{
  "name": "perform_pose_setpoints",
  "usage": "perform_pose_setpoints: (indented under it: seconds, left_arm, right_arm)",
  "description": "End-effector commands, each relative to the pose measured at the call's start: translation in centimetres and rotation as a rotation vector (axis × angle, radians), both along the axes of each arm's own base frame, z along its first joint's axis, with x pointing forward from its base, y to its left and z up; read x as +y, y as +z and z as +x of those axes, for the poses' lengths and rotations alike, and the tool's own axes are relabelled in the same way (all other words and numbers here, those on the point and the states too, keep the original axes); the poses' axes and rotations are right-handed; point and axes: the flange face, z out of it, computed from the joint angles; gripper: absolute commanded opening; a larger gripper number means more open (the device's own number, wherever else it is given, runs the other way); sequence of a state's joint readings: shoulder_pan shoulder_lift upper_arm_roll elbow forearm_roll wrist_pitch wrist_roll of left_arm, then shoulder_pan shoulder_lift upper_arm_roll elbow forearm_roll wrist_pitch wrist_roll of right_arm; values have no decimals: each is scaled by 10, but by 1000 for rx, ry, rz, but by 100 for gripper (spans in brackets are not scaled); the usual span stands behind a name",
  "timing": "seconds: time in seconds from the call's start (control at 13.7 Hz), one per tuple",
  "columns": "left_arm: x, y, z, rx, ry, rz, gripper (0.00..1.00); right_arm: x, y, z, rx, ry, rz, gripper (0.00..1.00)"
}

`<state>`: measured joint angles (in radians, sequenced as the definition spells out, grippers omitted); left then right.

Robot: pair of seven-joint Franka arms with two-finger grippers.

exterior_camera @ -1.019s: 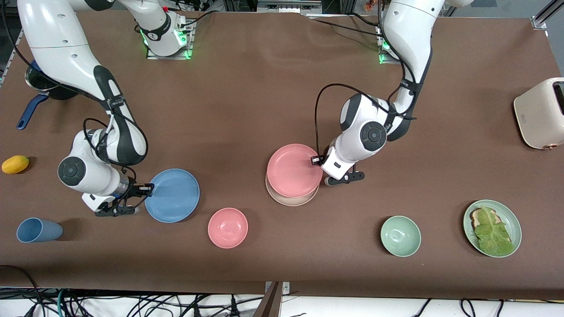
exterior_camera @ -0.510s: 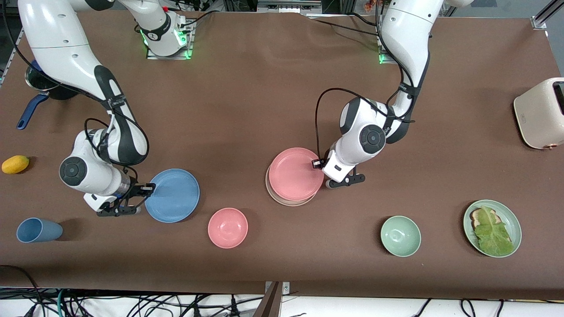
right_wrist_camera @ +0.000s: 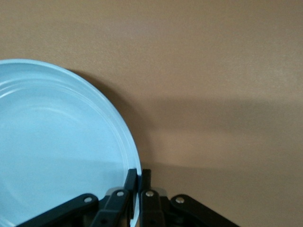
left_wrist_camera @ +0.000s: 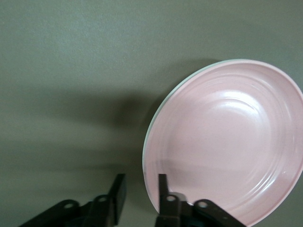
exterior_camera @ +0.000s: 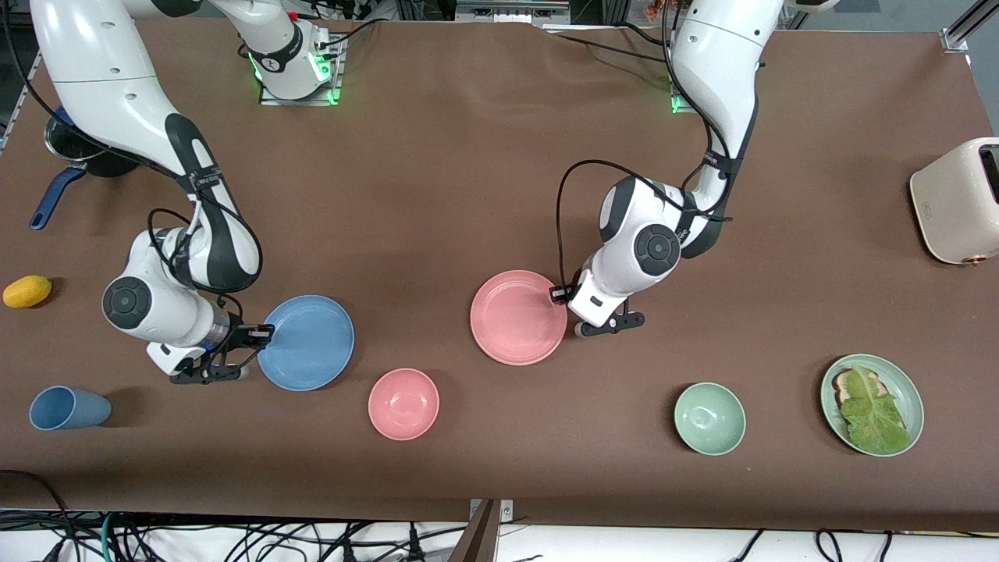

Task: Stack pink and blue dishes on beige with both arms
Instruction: 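Withdraw the left gripper while the right gripper carries the blue plate toward the stack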

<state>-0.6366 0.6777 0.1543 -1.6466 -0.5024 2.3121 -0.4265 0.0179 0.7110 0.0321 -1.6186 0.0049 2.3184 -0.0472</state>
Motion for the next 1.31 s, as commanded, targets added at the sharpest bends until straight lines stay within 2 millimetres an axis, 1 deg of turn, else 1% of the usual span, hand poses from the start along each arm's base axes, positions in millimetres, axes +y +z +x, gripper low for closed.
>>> perform_pose_setpoints:
  seconds: [0.0, 0.15, 0.29, 0.36, 0.51, 0.58, 0.66, 0.73, 0.87, 1.02, 1.09, 1.17, 1.24]
  left_arm:
    - [2, 29, 15, -21, 17, -42, 51]
    - [6, 60, 15, 33, -12, -50, 57]
    - [32, 92, 29, 89, -20, -33, 66]
    - [43, 112, 36, 115, -42, 0, 70]
    - [56, 147, 41, 132, -149, 89, 80]
    - [66, 165, 41, 131, -210, 119, 93]
    - [82, 178, 41, 134, -259, 115, 100]
    - [104, 193, 45, 127, -286, 101, 100]
    - [151, 204, 53, 129, -334, 71, 100]
    - [193, 208, 60, 126, -365, 48, 100]
    - [218, 209, 63, 124, -373, 40, 100]
    - [247, 209, 66, 124, -403, 50, 100]
    - [270, 214, 67, 109, -452, 73, 100]
  right_arm:
    - [12, 32, 4, 27, 30, 8, 0]
    - [28, 67, 10, 46, 67, 11, 0]
    - [55, 101, 11, 60, 102, 6, 0]
    - [64, 118, 10, 73, 110, 7, 0]
    - [84, 137, 5, 106, 98, 9, 0]
    - [104, 144, 0, 104, 101, 8, 0]
    - [129, 151, -5, 96, 101, 7, 0]
    - [154, 153, -12, 95, 79, 3, 0]
    - [211, 153, -29, 90, 12, -5, 0]
    - [275, 143, -51, 79, -45, -13, 0]
    - [295, 134, -55, 59, -86, -2, 0]
    - [313, 124, -59, 39, -121, 10, 0]
    - [337, 113, -68, 26, -142, 22, 0]
